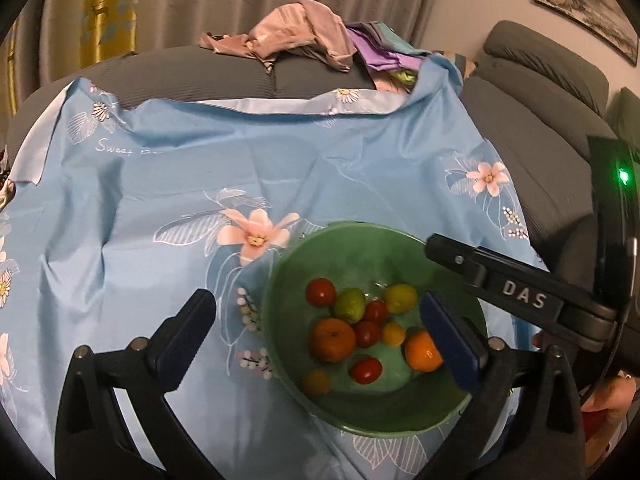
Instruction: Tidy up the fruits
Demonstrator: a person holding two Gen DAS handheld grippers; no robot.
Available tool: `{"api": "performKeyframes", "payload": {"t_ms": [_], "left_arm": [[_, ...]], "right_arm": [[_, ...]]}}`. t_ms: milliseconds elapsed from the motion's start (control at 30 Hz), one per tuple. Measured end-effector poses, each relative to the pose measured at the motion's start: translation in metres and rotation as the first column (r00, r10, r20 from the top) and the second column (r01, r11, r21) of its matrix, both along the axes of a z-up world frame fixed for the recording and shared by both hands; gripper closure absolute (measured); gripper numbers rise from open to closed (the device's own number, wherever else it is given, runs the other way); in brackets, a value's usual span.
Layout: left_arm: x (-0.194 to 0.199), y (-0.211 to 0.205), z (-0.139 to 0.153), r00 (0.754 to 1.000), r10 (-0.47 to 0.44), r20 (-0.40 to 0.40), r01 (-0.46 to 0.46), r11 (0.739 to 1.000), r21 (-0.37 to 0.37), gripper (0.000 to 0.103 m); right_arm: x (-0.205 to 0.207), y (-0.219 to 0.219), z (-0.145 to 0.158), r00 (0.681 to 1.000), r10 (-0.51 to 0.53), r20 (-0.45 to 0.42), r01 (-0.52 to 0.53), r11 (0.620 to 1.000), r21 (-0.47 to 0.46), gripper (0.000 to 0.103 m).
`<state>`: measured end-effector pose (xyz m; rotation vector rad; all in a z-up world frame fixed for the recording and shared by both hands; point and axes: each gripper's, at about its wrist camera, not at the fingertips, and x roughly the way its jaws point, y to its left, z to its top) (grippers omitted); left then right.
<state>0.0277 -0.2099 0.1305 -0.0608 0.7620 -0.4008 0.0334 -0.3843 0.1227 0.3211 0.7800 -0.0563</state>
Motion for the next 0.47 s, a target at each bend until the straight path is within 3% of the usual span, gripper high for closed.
{"api": "performKeyframes", "payload": {"t_ms": [467], "left_arm": [[-0.008, 0.016, 0.005, 1.000, 0.011, 0.021, -0.010, 1.000, -0.016, 0.001]], "right_arm": [[-0.002, 0.009, 0.005, 1.000, -0.007, -0.003, 0.007, 0.999, -0.045, 0.036]]}}
